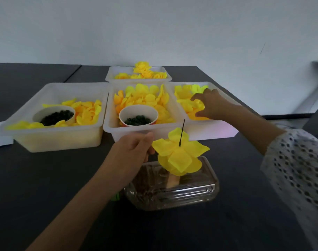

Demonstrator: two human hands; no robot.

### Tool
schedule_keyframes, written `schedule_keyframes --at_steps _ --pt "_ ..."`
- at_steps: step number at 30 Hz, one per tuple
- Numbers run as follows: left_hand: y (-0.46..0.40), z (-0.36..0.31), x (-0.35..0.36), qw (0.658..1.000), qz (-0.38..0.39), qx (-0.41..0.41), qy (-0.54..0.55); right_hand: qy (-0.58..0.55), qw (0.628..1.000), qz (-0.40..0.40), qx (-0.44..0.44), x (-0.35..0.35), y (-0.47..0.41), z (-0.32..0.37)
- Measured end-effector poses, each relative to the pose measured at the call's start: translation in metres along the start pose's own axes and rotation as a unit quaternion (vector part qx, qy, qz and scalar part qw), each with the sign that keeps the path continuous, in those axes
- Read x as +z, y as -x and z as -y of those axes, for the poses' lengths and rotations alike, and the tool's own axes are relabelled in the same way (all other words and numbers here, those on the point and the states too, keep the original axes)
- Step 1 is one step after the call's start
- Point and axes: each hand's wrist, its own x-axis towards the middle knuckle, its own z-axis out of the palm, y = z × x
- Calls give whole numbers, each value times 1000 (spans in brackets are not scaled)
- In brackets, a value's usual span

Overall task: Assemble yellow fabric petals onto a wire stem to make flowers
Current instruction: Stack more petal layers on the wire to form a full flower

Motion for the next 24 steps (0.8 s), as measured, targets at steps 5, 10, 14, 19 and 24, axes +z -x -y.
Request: schedule_keyframes --at_steps 5,10,14,19,24 --pt "0 4 -6 1000 -5 -6 -4 -21 997 -73 22 14 -22 8" --pt "1 5 -21 999 -35 -5 -2 -221 954 -164 119 -11 -21 12" --pt "1 -6 -26 998 -54 13 33 -513 849 -108 69 -48 10 20" --pt "10 -31 -22 992 -70 74 74 -602 799 -15 -3 -73 61 43" --pt "18 -59 -15 992 -55 68 94 -605 795 43 -22 -87 108 67"
